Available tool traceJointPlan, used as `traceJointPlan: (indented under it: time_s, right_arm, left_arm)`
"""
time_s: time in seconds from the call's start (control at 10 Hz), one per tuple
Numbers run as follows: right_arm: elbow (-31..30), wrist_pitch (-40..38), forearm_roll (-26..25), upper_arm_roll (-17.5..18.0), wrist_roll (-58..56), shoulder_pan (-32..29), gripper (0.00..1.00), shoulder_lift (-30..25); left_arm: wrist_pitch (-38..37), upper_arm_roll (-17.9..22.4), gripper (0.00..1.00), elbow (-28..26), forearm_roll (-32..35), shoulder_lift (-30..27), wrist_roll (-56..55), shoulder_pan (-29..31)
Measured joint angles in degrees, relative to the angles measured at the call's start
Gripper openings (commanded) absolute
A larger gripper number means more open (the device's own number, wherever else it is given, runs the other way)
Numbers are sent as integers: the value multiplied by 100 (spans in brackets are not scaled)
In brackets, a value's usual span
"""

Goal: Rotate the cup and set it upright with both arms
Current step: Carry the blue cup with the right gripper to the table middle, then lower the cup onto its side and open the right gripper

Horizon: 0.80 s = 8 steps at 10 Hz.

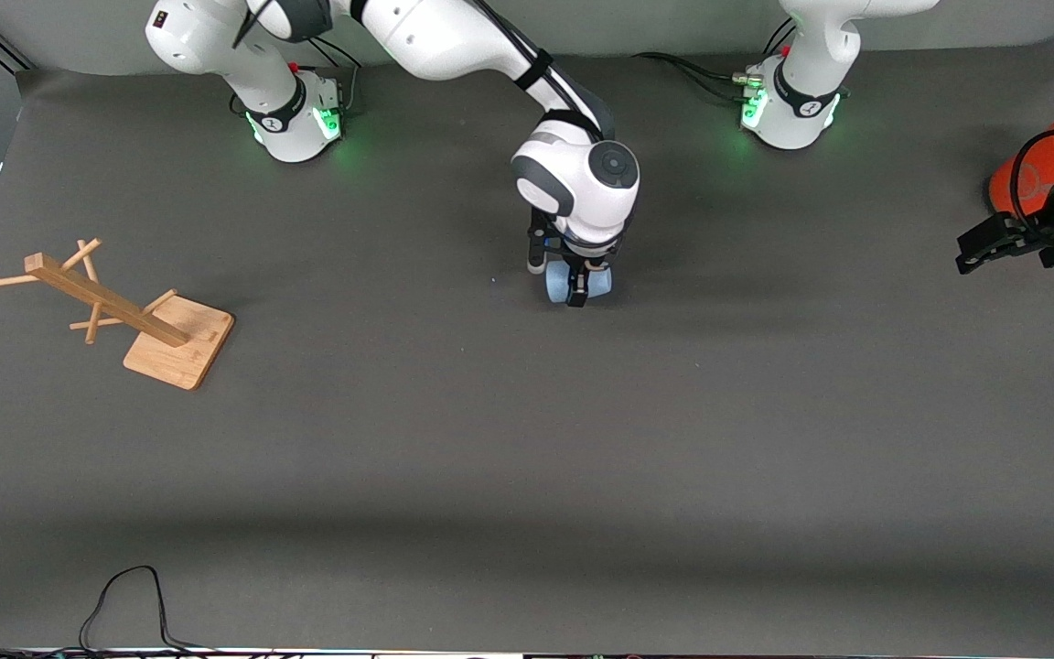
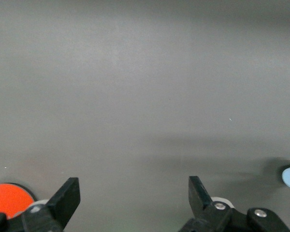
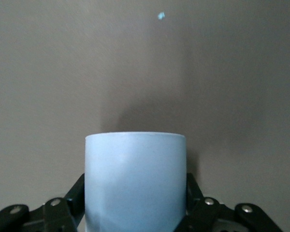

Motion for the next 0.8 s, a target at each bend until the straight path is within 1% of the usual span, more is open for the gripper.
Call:
traceJointPlan:
  time_s: [0.1, 0.2, 0.3, 0.4, 0.8]
  right_arm:
    - [70, 43, 0, -11, 0, 31, 70, 75]
    - [113, 35, 0, -12, 0, 34, 77, 106]
    - [113, 34, 0, -12, 0, 34, 87, 106]
    - [111, 34, 0, -14, 0, 34, 100, 112]
    - [166, 62, 0, -66, 0, 33, 100, 218]
  left_arm:
    - [3, 1, 100, 0, 0, 9, 0, 0]
    - [5, 2, 100, 0, 0, 11, 0, 1]
    - [5, 2, 100, 0, 0, 11, 0, 1]
    - [5, 2, 100, 0, 0, 11, 0, 1]
    - [6, 2, 100, 0, 0, 11, 0, 1]
